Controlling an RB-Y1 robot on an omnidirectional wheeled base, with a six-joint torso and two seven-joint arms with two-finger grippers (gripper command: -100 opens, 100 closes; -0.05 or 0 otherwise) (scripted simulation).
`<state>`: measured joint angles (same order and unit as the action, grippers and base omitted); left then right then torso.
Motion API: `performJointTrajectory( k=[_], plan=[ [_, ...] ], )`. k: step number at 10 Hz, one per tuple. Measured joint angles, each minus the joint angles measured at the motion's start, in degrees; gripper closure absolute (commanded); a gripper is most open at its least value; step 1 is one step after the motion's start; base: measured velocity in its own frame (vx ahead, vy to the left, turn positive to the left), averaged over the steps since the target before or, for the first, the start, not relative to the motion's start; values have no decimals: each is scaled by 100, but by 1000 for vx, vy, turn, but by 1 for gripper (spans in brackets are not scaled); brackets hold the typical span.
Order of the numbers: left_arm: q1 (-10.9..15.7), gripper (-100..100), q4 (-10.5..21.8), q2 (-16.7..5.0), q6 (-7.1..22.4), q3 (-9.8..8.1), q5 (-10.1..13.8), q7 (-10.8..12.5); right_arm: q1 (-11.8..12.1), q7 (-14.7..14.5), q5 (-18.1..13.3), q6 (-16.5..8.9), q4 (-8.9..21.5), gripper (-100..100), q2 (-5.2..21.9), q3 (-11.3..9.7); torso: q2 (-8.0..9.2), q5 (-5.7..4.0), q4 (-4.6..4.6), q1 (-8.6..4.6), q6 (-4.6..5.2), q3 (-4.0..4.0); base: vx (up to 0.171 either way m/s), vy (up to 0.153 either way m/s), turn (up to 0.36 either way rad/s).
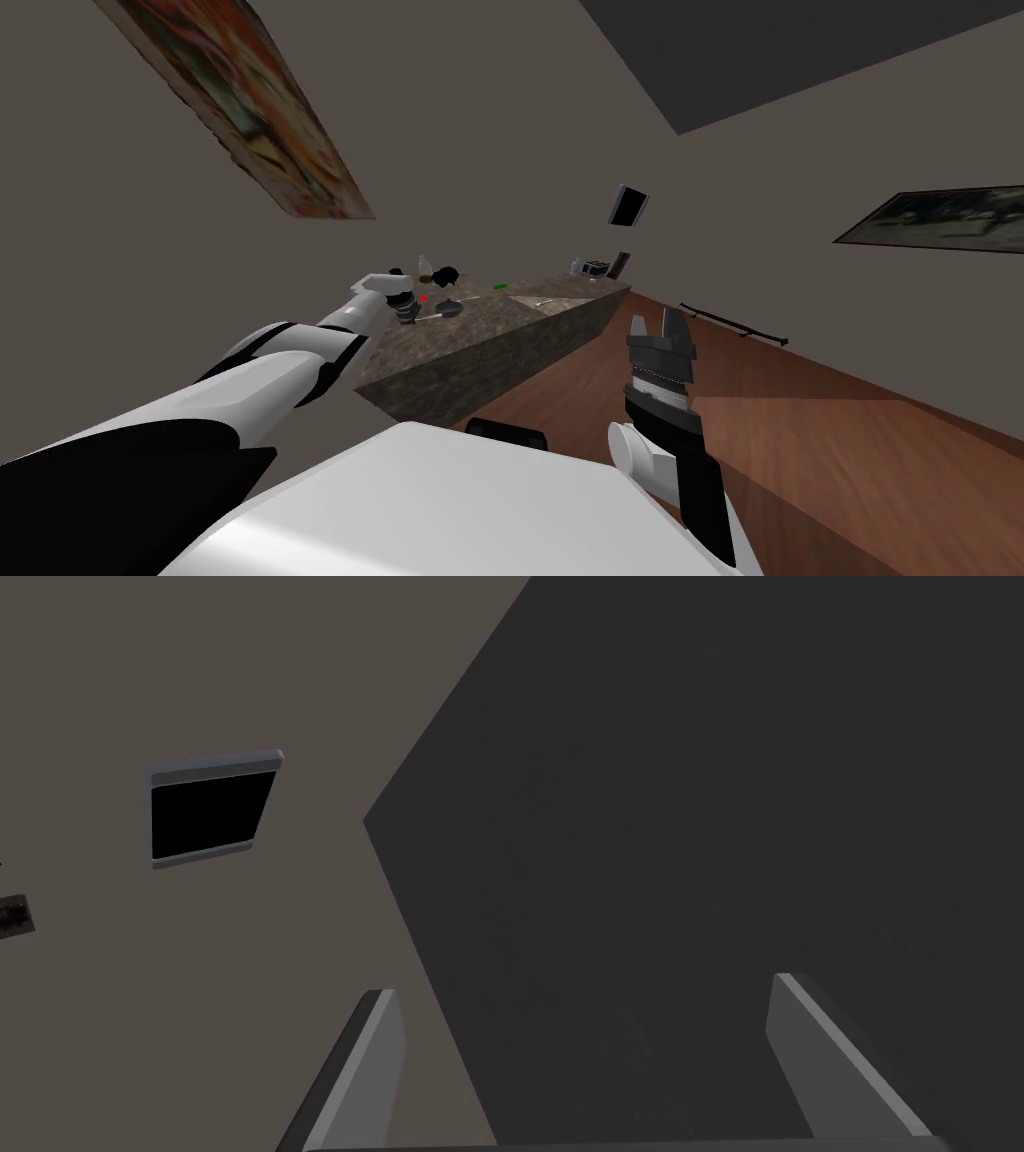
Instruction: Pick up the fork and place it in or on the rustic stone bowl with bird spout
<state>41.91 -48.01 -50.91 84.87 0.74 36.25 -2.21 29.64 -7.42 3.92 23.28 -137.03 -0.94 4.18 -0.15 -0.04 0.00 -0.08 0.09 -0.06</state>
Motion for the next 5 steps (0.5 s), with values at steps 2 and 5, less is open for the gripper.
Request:
performJointTrajectory(
  k=[2, 5],
  plan=[
    [71, 100, -45, -203, 227, -41, 88, 85, 0, 0, 0, 0, 0, 0, 0, 0, -9, 0, -3, 0, 0, -5, 82, 2, -193],
    [379, 100, 315, -470, 388, 36, 233, 106, 1, 0, 0, 0, 0, 0, 1, 1, -36, 3, -9, 12, 5, -22, 135, 42, -238]
  ],
)
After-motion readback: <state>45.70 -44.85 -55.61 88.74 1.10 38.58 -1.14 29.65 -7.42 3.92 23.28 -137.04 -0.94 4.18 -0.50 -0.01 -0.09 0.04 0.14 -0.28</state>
